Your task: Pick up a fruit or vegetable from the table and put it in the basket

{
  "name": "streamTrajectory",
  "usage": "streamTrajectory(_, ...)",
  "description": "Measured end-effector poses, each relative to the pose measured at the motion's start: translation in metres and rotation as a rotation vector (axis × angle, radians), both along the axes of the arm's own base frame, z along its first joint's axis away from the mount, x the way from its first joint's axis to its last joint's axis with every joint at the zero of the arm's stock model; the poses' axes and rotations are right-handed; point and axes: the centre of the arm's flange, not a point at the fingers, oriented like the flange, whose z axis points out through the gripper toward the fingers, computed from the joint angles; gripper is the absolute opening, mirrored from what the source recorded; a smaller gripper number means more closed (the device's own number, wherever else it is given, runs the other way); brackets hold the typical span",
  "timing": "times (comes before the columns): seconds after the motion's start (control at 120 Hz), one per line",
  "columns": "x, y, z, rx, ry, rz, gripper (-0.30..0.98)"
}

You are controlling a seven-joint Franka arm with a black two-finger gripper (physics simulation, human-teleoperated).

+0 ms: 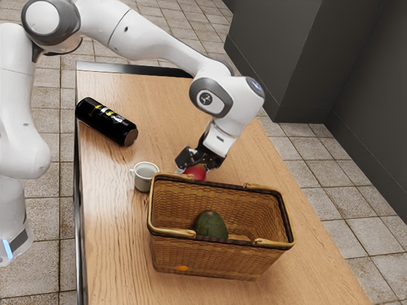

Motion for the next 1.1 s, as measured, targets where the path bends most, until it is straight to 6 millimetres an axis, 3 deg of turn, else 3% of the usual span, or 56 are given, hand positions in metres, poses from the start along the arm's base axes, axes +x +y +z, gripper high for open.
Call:
streamTrajectory(0.333,-0.004,-0.019,0.003,0.001,-0.011,-0.011,0.69)
streamTrajectory(0.542,-0.005,-0.020,0.001,0.010,-0.014,-0.003,0.47)
streamTrajectory(0.717,-0.005,-0.024,0.010,0.013,-0.038,-0.005,0.44)
streamTrajectory(0.8,-0.008,-0.021,0.046,-0.001,-0.099,0.001,0.43)
streamTrajectory(0.867,-0.004,-0.008,0.088,-0.009,-0.162,0.030,0.43)
streamTrajectory(0.933,-0.003,0.006,0.143,-0.018,-0.236,0.059,0.44)
streamTrajectory(0.983,-0.023,-0.020,0.187,-0.026,-0.292,0.007,0.44)
streamTrajectory(1.025,-0.051,-0.071,0.210,-0.030,-0.317,-0.094,0.45)
streamTrajectory(1.067,-0.080,-0.128,0.215,-0.029,-0.314,-0.214,0.46)
streamTrajectory(1.1,-0.097,-0.170,0.201,-0.022,-0.280,-0.299,0.46)
